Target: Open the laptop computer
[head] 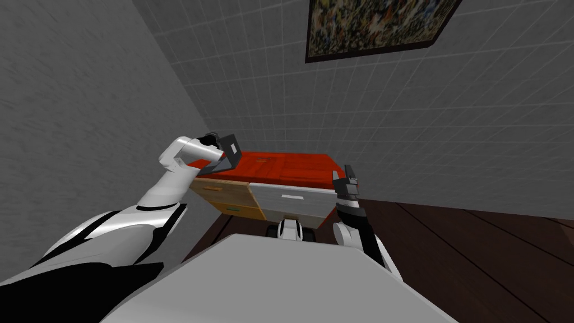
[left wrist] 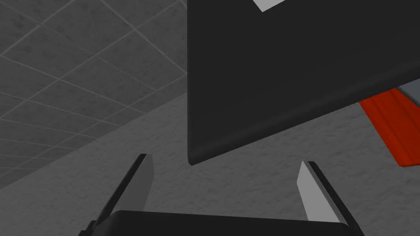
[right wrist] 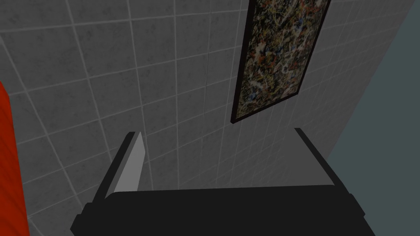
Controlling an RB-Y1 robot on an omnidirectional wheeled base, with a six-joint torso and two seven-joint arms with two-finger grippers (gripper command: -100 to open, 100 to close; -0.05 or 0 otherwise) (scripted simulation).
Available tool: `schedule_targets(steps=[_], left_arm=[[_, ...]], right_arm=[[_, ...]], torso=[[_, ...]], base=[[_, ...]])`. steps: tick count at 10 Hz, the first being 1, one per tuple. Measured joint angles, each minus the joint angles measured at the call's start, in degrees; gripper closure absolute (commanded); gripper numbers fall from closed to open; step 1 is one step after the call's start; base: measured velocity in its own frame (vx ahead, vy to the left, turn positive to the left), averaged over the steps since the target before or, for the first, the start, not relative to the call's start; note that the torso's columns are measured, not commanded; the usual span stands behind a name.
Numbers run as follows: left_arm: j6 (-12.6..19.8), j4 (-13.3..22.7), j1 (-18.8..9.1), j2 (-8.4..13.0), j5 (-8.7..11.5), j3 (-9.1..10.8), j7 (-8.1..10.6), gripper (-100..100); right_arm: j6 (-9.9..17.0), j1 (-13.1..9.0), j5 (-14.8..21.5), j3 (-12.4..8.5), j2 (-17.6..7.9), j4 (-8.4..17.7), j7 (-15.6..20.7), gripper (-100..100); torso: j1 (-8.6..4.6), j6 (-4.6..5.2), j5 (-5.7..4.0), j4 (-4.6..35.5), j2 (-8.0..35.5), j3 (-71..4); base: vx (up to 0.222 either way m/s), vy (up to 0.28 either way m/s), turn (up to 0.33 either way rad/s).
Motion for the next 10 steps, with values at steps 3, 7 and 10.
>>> schedule_targets(steps=[3,7,10], left_arm=[[0.1,0.1,0.0,0.1,0.0,0.03,-0.15,100],[0.4,0.7,-1.9,-3.0,2.6,3.42,3.80,100],[0.9,1.9,-3.7,-5.5,4.8,5.99,7.12,100]], right_arm=[[0.0,0.0,0.0,0.0,0.0,0.0,0.0,0],[0.0,0.0,0.0,0.0,0.0,0.0,0.0,0],[0.0,0.0,0.0,0.0,0.0,0.0,0.0,0]], torso=[[0.23,-0.01,0.09,0.0,0.0,0.0],[0.75,-0.35,0.49,-0.1,0.0,0.1],[0.85,-0.28,0.54,-0.3,-0.2,-0.1]], base=[[-0.003,0.008,0.011],[-0.049,0.091,0.023],[-0.039,0.069,0.035]])
